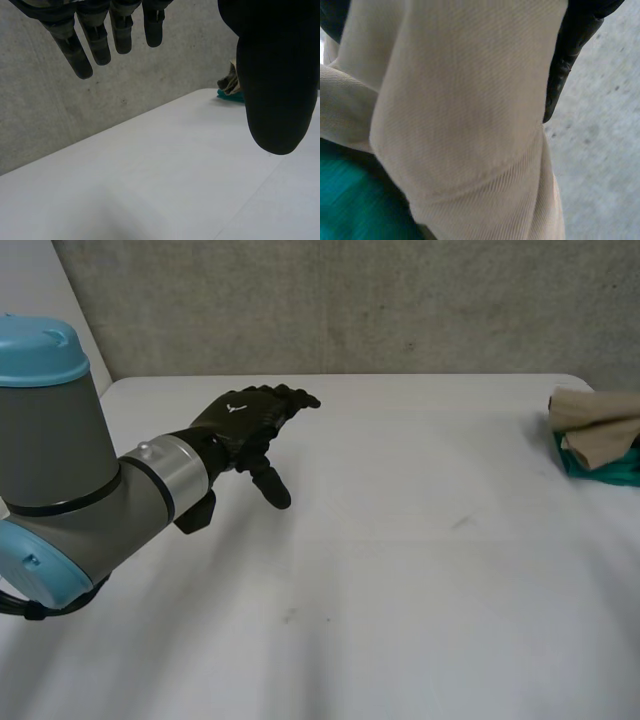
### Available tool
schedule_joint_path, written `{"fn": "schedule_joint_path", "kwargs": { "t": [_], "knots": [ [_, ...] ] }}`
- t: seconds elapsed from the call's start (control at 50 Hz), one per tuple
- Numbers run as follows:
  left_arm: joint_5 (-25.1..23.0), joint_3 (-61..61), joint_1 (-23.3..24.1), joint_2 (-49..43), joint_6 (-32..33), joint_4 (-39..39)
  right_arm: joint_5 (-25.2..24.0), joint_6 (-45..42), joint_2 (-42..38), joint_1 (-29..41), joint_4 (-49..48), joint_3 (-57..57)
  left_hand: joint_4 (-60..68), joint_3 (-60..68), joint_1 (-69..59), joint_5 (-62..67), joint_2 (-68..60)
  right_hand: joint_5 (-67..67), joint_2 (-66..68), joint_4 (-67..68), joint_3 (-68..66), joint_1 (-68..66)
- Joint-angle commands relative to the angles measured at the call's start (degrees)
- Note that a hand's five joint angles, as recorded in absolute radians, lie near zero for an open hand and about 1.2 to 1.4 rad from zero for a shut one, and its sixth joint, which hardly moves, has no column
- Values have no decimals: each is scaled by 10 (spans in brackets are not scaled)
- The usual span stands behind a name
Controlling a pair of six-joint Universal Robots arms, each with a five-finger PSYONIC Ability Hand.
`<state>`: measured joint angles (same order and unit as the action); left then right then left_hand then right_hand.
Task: Fold the laundry.
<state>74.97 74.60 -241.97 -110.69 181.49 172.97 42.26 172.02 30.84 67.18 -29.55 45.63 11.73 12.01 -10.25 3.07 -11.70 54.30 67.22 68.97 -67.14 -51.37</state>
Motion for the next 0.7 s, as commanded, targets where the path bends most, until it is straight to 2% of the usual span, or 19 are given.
{"fn": "schedule_joint_path", "kwargs": {
  "t": [0.02, 0.04, 0.12, 0.2, 0.28, 0.3, 0.36, 0.38, 0.44, 0.46, 0.52, 0.54, 0.6, 0.7],
  "knots": [
    [0, 0, 0, -2, 0, 0, -24, -9, -30, -33, 8, 13, -10, -13, -5, -23, 10, 157, 128, 110, -129, -286],
    [0, 0, 0, -2, 0, 0, -24, -9, -27, -36, 12, 15, -12, -15, -3, -25, 11, 157, 128, 110, -129, -286],
    [0, 0, 0, -1, 0, 0, -24, -12, -1, -40, 43, 22, -10, -13, -5, -23, 10, -543, -572, -590, 571, 414],
    [0, 0, 0, 0, 0, 0, -15, -26, 40, -37, 86, 21, -10, -13, -5, -23, 10, -543, -572, -590, 571, 414],
    [1, 0, 0, 4, 0, -1, 42, -69, 81, -34, 122, 17, -12, -15, -3, -25, 11, -543, -572, -590, 571, 414],
    [1, 0, 0, 5, 0, 0, 80, -96, 100, -30, 138, 16, -12, -15, -3, -25, 11, -543, -572, -590, 571, 414],
    [1, -1, 0, 9, 0, -1, 147, -147, 129, -19, 164, 14, -12, -15, -3, -25, 11, -543, -572, -590, 571, 414],
    [1, -1, 0, 12, 0, -1, 193, -187, 148, -7, 181, 10, -12, -15, -3, -25, 11, -543, -572, -590, 571, 414],
    [1, -2, 0, 24, 0, -1, 257, -250, 177, 16, 200, 4, -13, -16, -1, -27, 13, -543, -572, -590, 571, 414],
    [1, -2, 0, 28, 0, 0, 286, -283, 200, 42, 214, 1, -13, -16, -1, -27, 13, -543, -572, -590, 571, 414],
    [2, -2, -2, 49, 0, 0, 326, -309, 235, 101, 226, 2, -13, -16, -1, -27, 13, -543, -572, -590, 571, 414],
    [4, -2, -3, 60, 0, 0, 345, -310, 257, 139, 234, 6, -13, -16, -1, -27, 13, -543, -572, -590, 571, 414],
    [16, -2, -3, 77, 0, 0, 369, -309, 280, 189, 244, 14, -15, -18, 0, -29, 15, -543, -572, -590, 571, 414],
    [63, 6, -5, 108, 0, 10, 417, -267, 342, 298, 271, 82, -17, -20, 3, -31, 17, -543, -572, -590, 571, 414]
  ]
}}
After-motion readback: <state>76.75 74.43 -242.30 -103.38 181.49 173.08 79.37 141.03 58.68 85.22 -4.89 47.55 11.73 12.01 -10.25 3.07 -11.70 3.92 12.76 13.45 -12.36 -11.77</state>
